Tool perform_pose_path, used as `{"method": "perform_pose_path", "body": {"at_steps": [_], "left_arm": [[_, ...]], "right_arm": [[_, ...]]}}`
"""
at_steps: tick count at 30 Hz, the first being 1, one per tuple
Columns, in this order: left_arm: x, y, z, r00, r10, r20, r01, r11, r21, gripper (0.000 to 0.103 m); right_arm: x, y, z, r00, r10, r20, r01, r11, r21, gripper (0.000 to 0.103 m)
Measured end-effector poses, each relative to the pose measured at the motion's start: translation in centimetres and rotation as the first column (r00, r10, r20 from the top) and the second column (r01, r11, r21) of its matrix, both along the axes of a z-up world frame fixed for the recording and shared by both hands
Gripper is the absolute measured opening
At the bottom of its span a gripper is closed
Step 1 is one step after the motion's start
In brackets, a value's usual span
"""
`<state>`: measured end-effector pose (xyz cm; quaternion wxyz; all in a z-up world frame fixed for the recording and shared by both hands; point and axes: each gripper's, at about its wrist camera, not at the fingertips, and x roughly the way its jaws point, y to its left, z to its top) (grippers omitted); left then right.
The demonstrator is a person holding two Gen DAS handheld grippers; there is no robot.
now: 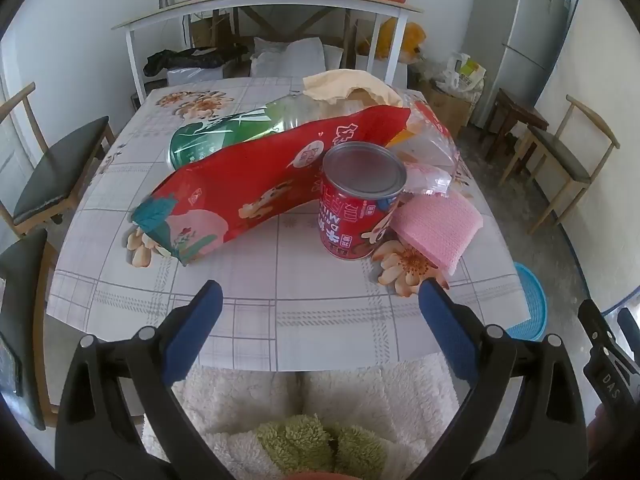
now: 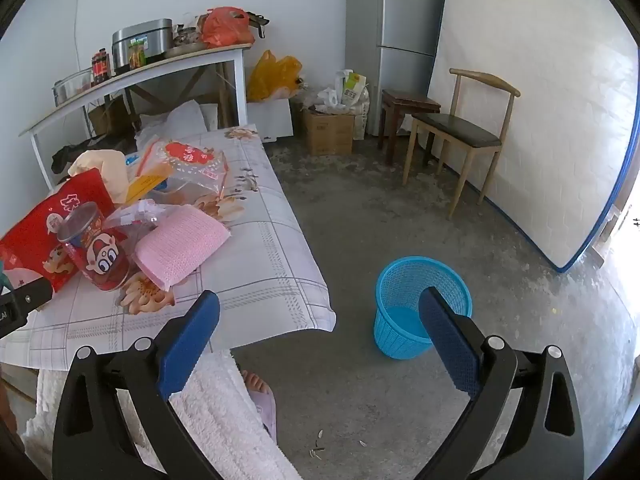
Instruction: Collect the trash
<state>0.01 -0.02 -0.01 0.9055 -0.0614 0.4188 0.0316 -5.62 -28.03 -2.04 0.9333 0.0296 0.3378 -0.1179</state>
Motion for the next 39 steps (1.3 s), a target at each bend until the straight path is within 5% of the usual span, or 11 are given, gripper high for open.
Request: {"method": "perform_pose_path", "body": {"at_steps": [39], "left_arm": [[-0.01, -0.07, -0.01, 1.0, 0.002, 0.012, -0.003, 1.0, 0.01, 0.095]], "right_arm": [[-0.01, -0.45, 0.26, 1.0, -0.003, 0.006, 0.003, 1.0, 0.004, 0.097]]}}
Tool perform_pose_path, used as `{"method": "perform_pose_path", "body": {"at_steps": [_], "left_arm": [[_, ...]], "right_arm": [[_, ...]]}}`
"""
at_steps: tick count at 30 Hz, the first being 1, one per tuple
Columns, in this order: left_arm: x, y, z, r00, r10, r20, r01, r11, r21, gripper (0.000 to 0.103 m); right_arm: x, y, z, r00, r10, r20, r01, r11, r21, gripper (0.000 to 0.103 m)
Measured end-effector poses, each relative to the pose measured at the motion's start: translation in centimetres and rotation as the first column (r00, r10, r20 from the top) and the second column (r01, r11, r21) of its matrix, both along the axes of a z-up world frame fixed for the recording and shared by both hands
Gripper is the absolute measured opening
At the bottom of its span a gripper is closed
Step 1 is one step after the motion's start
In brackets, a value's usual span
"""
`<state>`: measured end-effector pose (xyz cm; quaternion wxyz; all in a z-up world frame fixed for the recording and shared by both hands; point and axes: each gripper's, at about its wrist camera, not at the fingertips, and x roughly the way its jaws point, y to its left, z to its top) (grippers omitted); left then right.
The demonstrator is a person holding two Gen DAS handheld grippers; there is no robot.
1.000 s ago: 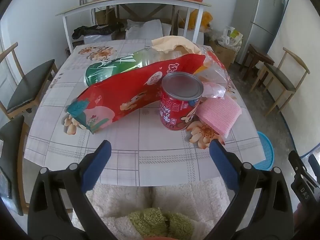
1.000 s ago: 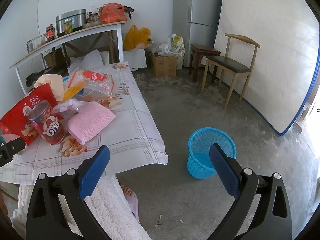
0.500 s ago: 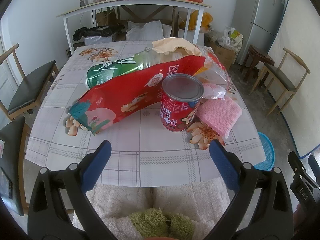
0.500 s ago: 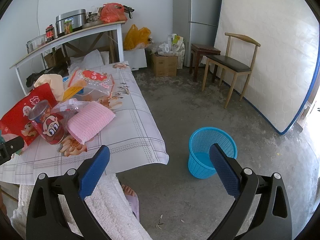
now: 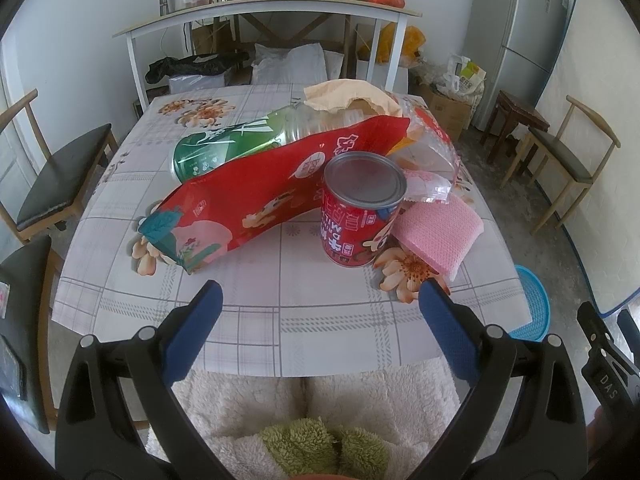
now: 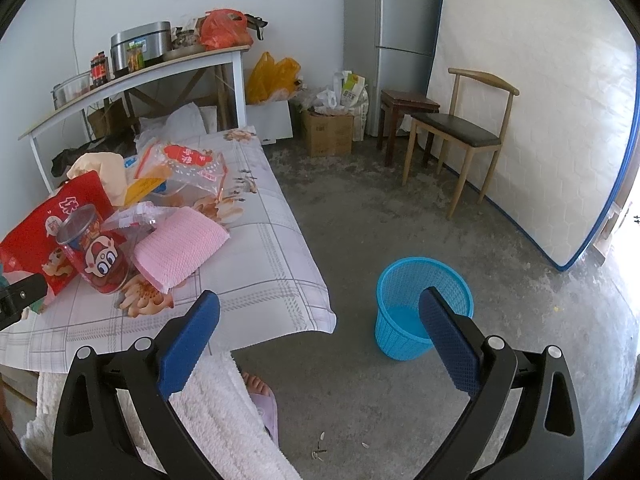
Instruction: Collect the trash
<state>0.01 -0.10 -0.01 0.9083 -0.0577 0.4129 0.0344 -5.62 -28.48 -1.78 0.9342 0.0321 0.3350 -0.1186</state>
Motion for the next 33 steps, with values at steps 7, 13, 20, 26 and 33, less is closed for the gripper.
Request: {"method": "perform_pose_path", "body": {"at_steps": [7, 13, 20, 26, 33], "left_arm": [[0.0, 0.0, 0.0, 1.0, 0.0, 0.002, 0.0, 1.0, 0.001, 0.095], [-0.1, 0.0, 0.0, 1.0, 0.0, 0.002, 0.0, 1.0, 0.002, 0.095], [-0.2, 0.4, 0.6, 1.0, 0.001, 0.001, -0.001, 1.0, 0.002, 0.095], [0.0, 0.5, 0.7, 1.0, 0.002, -0.002, -0.002, 1.0, 0.001, 0.095], [0.4, 1.2, 0.9, 1.0, 0.003, -0.009, -0.003, 1.0, -0.001, 0.095]], "right_arm": [[0.0, 0.0, 0.0, 1.0, -0.001, 0.0, 0.001, 1.0, 0.0, 0.097], [-0.1, 0.0, 0.0, 1.0, 0.0, 0.0, 0.0, 1.0, -0.001, 0.097], [-0.1, 0.1, 0.0, 1.0, -0.001, 0.001, 0.001, 1.0, -0.002, 0.097], [-0.1, 0.1, 0.0, 1.0, 0.0, 0.0, 0.0, 1.0, -0.002, 0.097], [-0.1, 0.1, 0.0, 1.0, -0.001, 0.001, 0.001, 1.0, 0.0, 0.097]]}}
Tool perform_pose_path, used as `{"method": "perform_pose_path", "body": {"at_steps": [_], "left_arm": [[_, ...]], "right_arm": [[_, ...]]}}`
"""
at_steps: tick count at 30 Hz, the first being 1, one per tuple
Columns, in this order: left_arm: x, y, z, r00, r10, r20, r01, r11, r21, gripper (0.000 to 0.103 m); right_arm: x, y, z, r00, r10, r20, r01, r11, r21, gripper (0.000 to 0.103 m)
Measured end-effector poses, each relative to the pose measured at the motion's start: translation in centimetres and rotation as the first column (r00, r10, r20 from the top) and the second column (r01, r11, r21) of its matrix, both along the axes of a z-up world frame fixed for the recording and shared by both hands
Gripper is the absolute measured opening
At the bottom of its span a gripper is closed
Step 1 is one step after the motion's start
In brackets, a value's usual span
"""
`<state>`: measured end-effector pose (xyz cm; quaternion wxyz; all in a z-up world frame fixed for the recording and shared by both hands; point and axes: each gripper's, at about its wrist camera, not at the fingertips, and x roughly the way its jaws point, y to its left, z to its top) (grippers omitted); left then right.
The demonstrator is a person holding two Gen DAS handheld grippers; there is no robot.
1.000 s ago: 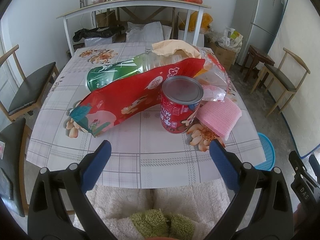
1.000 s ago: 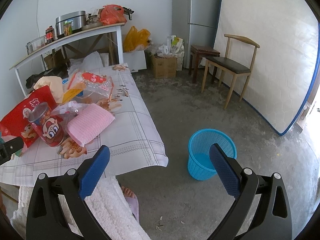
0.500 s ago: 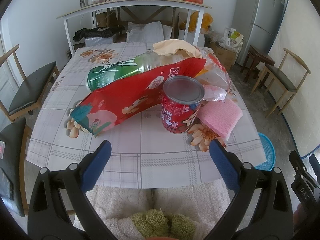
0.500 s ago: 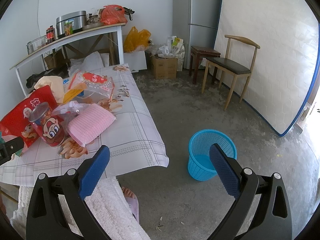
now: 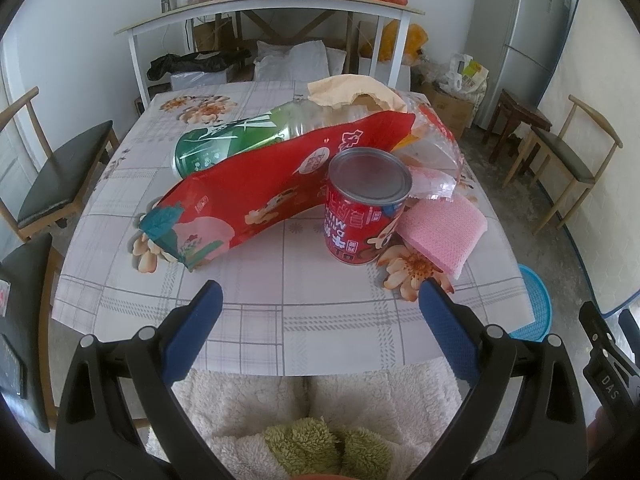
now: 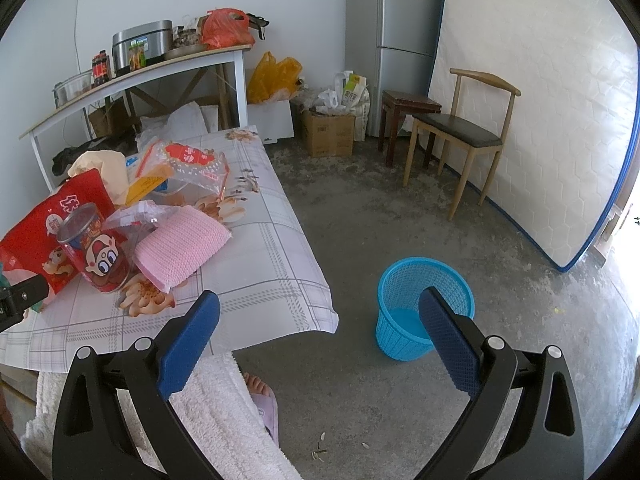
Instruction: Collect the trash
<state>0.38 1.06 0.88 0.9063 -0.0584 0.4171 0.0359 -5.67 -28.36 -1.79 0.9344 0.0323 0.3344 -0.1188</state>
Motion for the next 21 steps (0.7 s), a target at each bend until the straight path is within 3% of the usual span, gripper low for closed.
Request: {"method": "perform_pose_path", "body": {"at_steps": [21], "left_arm": [[0.5, 0.2, -2.1, 0.999, 0.013, -0.047, -0.014, 1.0, -0.011, 0.094]], "right_arm": [[0.9, 0.8, -1.1, 1.0, 0.014, -0.027, -0.013, 1.0, 0.003, 0.097]]}}
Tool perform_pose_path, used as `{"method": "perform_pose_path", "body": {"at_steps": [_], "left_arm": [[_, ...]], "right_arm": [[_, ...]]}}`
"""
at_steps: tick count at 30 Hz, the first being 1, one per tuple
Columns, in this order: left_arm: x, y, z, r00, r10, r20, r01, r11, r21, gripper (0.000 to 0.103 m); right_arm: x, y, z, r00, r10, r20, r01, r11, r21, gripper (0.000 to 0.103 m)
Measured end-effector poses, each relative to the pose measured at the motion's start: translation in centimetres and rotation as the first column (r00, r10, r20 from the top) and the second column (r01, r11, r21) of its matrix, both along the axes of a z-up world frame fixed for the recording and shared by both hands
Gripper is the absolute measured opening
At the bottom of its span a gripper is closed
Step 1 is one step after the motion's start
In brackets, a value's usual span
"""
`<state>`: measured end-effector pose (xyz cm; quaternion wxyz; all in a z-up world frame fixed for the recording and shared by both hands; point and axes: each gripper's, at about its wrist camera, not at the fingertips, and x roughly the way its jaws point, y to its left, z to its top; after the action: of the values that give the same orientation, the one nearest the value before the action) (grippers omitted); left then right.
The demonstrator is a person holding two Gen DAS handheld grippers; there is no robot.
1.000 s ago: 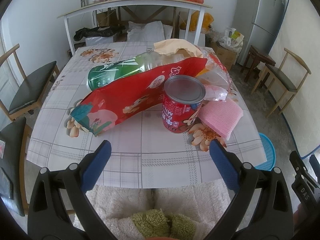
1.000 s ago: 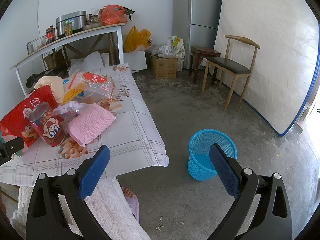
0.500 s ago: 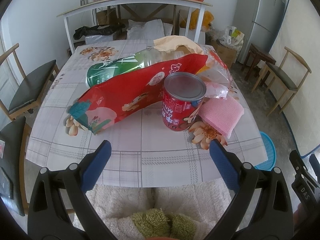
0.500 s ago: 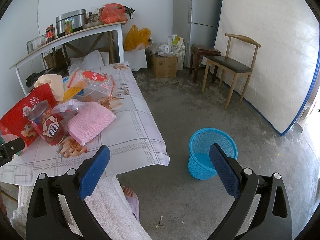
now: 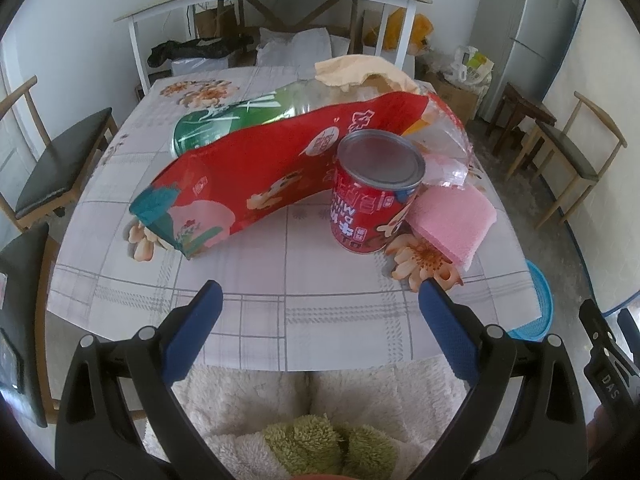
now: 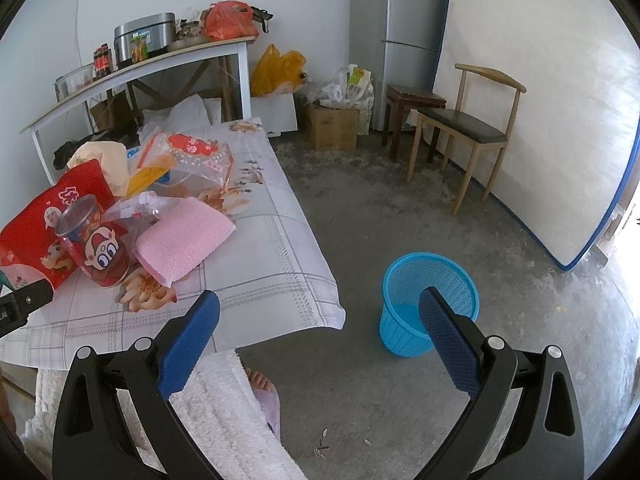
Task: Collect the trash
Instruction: 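Reach right tool to pink mesh sponge while left tool reaches clear plastic wrapper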
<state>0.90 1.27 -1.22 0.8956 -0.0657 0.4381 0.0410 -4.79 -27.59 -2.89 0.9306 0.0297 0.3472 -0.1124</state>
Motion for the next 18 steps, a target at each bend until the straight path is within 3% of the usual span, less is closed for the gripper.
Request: {"method": "perform_pose_path", "body": {"at_steps": [13, 18], "left_arm": [[1.1, 0.4, -1.5, 0.999, -0.021, -0.039, 0.021, 1.0, -0.011, 0.094], [1.8, 0.6, -2.0, 0.997, -0.048, -0.055, 0.045, 0.998, -0.048, 0.095]], "right_arm": [[1.3, 0.7, -0.9, 0.999, 0.008, -0.042, -0.008, 1.0, -0.006, 0.097], [2.4, 1.2, -0.9, 0.999, 0.011, -0.051, -0.012, 1.0, -0.012, 0.097]]}}
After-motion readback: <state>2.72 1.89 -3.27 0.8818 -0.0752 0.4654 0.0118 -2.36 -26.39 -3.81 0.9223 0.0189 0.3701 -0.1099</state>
